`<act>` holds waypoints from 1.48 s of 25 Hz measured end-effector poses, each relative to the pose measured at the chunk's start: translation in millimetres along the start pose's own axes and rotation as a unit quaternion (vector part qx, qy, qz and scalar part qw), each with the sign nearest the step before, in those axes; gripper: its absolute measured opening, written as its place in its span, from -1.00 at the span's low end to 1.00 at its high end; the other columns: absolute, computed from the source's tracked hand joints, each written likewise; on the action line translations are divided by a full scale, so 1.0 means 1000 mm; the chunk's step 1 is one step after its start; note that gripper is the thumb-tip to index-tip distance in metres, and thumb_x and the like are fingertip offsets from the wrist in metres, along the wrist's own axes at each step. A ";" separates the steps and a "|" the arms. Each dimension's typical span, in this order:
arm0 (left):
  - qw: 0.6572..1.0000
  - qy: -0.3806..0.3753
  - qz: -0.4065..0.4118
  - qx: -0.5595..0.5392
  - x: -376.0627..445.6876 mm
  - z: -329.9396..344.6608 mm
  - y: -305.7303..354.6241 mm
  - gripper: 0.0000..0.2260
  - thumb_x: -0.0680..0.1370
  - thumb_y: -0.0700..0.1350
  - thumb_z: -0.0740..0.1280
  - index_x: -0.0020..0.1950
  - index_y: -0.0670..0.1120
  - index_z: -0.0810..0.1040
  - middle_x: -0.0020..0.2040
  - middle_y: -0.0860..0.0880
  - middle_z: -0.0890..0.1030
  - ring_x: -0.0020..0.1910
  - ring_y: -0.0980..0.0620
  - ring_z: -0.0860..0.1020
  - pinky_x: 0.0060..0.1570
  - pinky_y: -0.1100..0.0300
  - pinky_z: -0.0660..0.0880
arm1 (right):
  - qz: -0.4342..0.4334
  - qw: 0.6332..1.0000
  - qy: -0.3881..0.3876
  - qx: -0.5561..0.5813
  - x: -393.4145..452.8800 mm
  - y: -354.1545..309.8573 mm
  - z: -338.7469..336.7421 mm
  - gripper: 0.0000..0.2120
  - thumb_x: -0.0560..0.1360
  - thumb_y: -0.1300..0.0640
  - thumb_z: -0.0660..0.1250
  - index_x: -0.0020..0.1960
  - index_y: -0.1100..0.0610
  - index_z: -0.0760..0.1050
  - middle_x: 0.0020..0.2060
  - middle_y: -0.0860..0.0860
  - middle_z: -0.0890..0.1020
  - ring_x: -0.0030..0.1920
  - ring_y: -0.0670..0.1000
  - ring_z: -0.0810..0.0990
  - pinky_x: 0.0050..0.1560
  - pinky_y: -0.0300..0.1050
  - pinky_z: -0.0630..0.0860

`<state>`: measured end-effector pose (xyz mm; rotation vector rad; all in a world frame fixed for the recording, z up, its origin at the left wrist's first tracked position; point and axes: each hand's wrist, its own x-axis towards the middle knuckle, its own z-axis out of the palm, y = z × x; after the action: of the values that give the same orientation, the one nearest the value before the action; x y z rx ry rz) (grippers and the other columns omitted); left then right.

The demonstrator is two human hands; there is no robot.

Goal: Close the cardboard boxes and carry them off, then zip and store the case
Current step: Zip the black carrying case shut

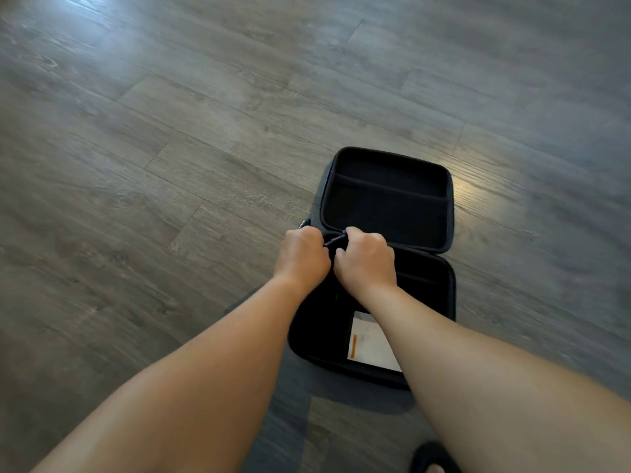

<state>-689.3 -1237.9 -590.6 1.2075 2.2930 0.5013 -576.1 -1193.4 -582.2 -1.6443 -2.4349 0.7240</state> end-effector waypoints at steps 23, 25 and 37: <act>1.000 0.026 0.009 -0.010 -0.002 0.028 0.018 -0.76 0.54 -0.17 0.27 -0.31 -0.18 0.56 -0.38 -0.06 0.53 -0.37 -0.01 0.51 -0.47 0.28 0.28 | -0.011 0.998 0.054 -0.034 0.002 0.049 -0.022 -0.69 0.53 0.12 0.36 0.25 0.18 0.56 0.08 0.11 0.60 0.13 0.18 0.52 0.10 0.11 0.51; 0.998 0.055 -0.007 -0.012 0.010 0.012 0.000 -0.79 0.54 -0.16 0.28 -0.26 -0.18 0.56 -0.35 -0.04 0.52 -0.35 -0.01 0.49 -0.46 0.26 0.27 | -0.060 0.998 0.013 -0.014 0.018 0.023 -0.013 -0.65 0.54 0.09 0.36 0.31 0.15 0.53 0.11 0.10 0.59 0.15 0.17 0.52 0.13 0.12 0.50; 0.995 -0.016 -0.093 0.042 0.032 -0.004 -0.059 -0.92 0.53 -0.17 0.37 -0.03 -0.17 0.56 -0.06 -0.18 0.60 -0.04 -0.20 0.60 -0.22 0.13 0.43 | -0.118 0.971 -0.159 -0.136 0.083 -0.054 0.035 -0.77 0.50 0.35 0.23 -0.25 0.11 0.32 -0.26 0.05 0.44 -0.18 0.13 0.43 -0.28 -0.05 0.36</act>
<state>-745.4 -1242.9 -626.6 1.0185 2.3900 0.3193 -667.0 -1145.9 -602.5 -1.3653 -3.0108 0.6883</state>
